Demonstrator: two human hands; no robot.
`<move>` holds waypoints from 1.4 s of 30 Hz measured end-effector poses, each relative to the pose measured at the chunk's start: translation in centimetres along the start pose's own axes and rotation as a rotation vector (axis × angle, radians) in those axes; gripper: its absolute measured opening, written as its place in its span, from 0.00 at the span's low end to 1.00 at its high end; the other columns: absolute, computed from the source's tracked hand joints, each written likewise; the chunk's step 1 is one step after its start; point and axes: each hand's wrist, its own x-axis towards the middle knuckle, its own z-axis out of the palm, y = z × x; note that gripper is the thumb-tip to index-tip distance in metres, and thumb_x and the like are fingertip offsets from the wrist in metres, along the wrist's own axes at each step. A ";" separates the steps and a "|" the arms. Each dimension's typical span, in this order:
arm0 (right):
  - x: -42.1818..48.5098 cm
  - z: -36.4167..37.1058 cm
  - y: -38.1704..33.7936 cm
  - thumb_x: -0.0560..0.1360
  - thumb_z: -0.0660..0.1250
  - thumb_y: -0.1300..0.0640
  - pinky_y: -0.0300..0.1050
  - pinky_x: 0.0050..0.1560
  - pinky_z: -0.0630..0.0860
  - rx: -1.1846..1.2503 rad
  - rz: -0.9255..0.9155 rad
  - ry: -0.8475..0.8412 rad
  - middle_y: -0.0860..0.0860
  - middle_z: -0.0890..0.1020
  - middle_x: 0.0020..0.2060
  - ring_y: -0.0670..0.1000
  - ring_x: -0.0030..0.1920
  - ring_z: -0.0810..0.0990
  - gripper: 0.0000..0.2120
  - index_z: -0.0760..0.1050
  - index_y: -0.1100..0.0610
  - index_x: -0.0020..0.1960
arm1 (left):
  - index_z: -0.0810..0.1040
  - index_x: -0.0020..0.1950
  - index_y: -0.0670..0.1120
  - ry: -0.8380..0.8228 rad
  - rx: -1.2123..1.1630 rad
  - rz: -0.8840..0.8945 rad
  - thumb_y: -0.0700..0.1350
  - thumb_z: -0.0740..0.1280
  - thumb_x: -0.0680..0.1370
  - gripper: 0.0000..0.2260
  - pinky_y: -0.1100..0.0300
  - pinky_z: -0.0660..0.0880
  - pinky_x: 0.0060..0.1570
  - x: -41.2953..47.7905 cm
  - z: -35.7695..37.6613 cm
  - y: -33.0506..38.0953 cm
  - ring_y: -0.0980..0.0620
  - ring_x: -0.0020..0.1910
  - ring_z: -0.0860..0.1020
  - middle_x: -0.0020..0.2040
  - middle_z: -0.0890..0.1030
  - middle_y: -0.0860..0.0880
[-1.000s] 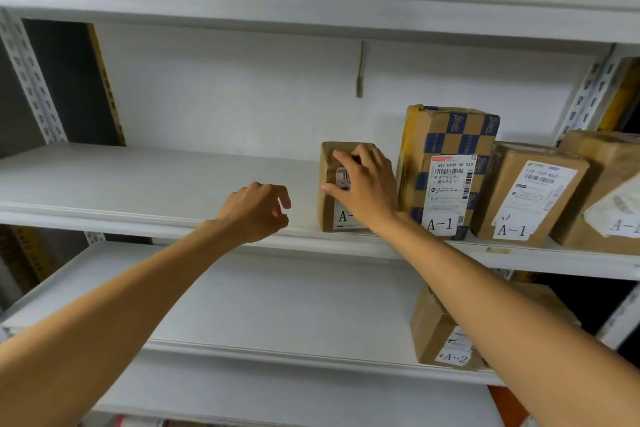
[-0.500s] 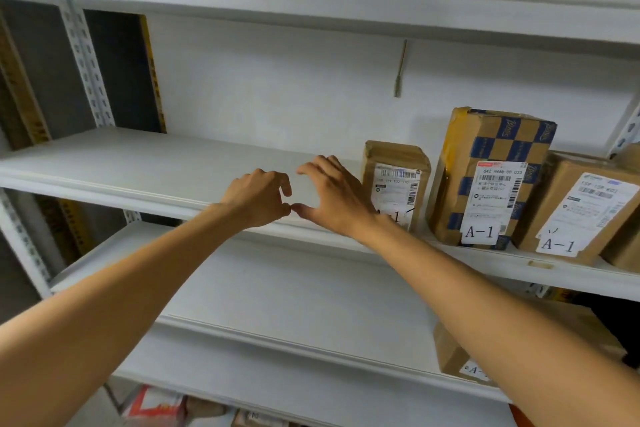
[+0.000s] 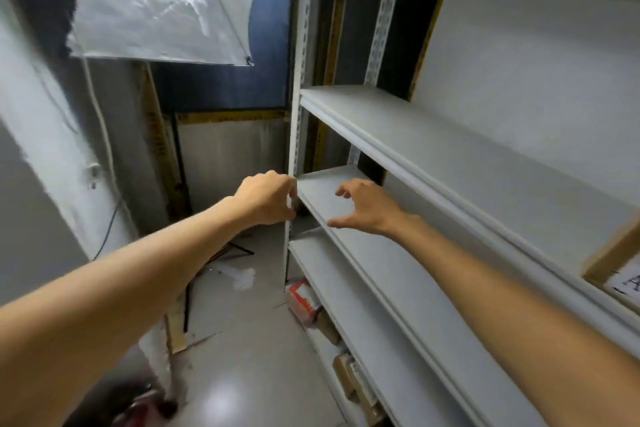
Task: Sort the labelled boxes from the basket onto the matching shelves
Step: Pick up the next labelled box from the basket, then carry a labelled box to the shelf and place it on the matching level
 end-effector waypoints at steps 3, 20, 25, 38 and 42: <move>1.6 2.7 -5.2 0.68 0.74 0.39 0.49 0.56 0.76 -0.002 -0.212 -0.078 0.52 0.78 0.59 0.53 0.59 0.76 0.31 0.73 0.54 0.64 | 0.75 0.58 0.52 -0.034 0.031 -0.181 0.53 0.70 0.71 0.16 0.57 0.71 0.45 -5.4 1.2 -4.0 0.47 0.54 0.78 0.55 0.80 0.50; -11.1 17.1 -41.9 0.70 0.73 0.45 0.47 0.57 0.72 0.007 -1.189 -0.516 0.55 0.76 0.61 0.55 0.60 0.75 0.31 0.70 0.58 0.68 | 0.75 0.57 0.47 -0.053 -0.018 -1.069 0.49 0.68 0.73 0.14 0.57 0.69 0.39 -50.8 3.4 -13.4 0.45 0.49 0.77 0.51 0.79 0.47; -19.5 19.0 -49.6 0.71 0.73 0.45 0.45 0.55 0.72 -0.028 -1.387 -0.641 0.53 0.76 0.61 0.53 0.59 0.74 0.31 0.70 0.58 0.67 | 0.73 0.60 0.48 -0.065 -0.083 -1.278 0.51 0.69 0.74 0.17 0.55 0.73 0.42 -61.6 4.6 -10.5 0.47 0.49 0.76 0.51 0.77 0.49; -37.8 21.7 -61.0 0.73 0.72 0.46 0.48 0.59 0.73 -0.131 -1.656 -0.751 0.55 0.74 0.64 0.55 0.61 0.74 0.30 0.68 0.58 0.69 | 0.74 0.58 0.48 0.019 -0.181 -1.689 0.52 0.70 0.73 0.17 0.53 0.75 0.48 -83.0 7.8 -2.7 0.46 0.53 0.76 0.55 0.79 0.47; -41.5 23.9 -63.8 0.71 0.73 0.46 0.50 0.56 0.75 -0.173 -1.710 -0.753 0.55 0.77 0.59 0.56 0.58 0.76 0.28 0.71 0.60 0.65 | 0.74 0.58 0.48 0.090 -0.243 -1.747 0.52 0.71 0.73 0.16 0.57 0.71 0.42 -86.6 8.6 -2.3 0.49 0.51 0.76 0.54 0.78 0.48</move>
